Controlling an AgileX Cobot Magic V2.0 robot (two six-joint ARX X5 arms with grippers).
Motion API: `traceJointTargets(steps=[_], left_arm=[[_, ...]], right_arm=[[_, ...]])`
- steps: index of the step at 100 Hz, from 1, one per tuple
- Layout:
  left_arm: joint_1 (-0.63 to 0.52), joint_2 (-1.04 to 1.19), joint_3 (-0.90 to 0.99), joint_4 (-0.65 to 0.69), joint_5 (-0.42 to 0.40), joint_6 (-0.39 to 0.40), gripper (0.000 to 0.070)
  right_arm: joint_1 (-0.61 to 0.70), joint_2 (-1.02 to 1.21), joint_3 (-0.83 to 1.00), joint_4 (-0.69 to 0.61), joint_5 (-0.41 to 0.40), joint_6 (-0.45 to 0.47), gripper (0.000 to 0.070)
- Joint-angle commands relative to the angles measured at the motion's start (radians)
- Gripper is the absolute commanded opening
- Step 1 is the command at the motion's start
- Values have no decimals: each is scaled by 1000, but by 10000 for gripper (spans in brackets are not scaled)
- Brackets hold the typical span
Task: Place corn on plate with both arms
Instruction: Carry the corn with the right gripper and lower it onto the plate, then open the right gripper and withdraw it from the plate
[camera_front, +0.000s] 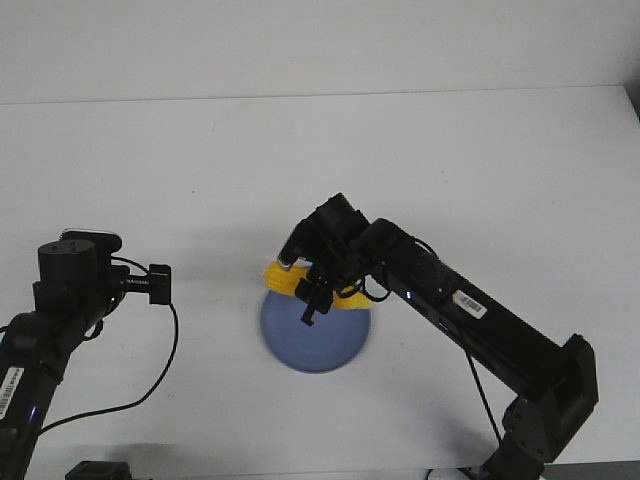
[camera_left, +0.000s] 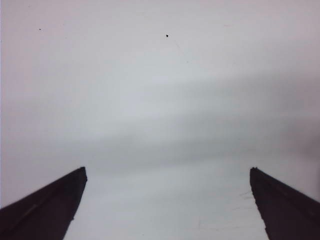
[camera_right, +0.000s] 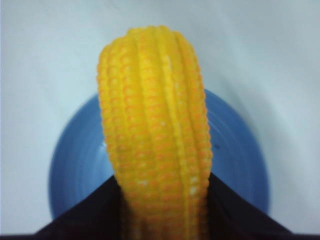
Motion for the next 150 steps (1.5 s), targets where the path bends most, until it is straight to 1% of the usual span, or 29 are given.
traceJointTargets(steps=[1, 11, 23, 29, 34, 43, 55, 61, 73, 78, 95, 104, 118, 139, 150], left_arm=[[-2, 8, 11, 2, 2, -10, 700], [-2, 8, 11, 1, 2, -10, 700], [-2, 8, 11, 1, 2, -10, 700], [-2, 8, 11, 1, 2, -10, 700], [-2, 8, 11, 1, 2, -10, 700], [-2, 8, 11, 2, 2, -10, 700], [-2, 8, 11, 2, 2, -10, 700], [-2, 8, 11, 2, 2, -10, 700], [-2, 8, 11, 2, 2, -10, 700], [-2, 8, 11, 2, 2, -10, 700], [-2, 8, 11, 3, 2, -10, 700], [-2, 8, 11, 3, 2, -9, 700], [-2, 8, 11, 3, 1, -9, 700], [-2, 8, 11, 5, 2, -10, 700], [-2, 8, 11, 5, 1, -9, 700]], right_arm=[[10, 48, 15, 5, 7, 21, 145], [19, 82, 15, 2, 12, 40, 148], [18, 112, 15, -5, 52, 59, 150], [18, 123, 15, -9, 56, 59, 154], [17, 129, 14, -15, 55, 61, 173], [16, 138, 14, -30, 56, 66, 226], [16, 151, 14, -50, 55, 69, 251], [16, 156, 14, -63, 55, 68, 293], [14, 162, 14, -82, 55, 65, 467], [14, 162, 14, -82, 55, 64, 509], [14, 162, 14, -73, 54, 37, 513], [9, 153, 14, -58, 51, 43, 513], [-33, 92, 14, -20, 48, 61, 512], [-177, -51, 14, 16, 48, 98, 512], [-272, -121, 14, 0, 49, 99, 512]])
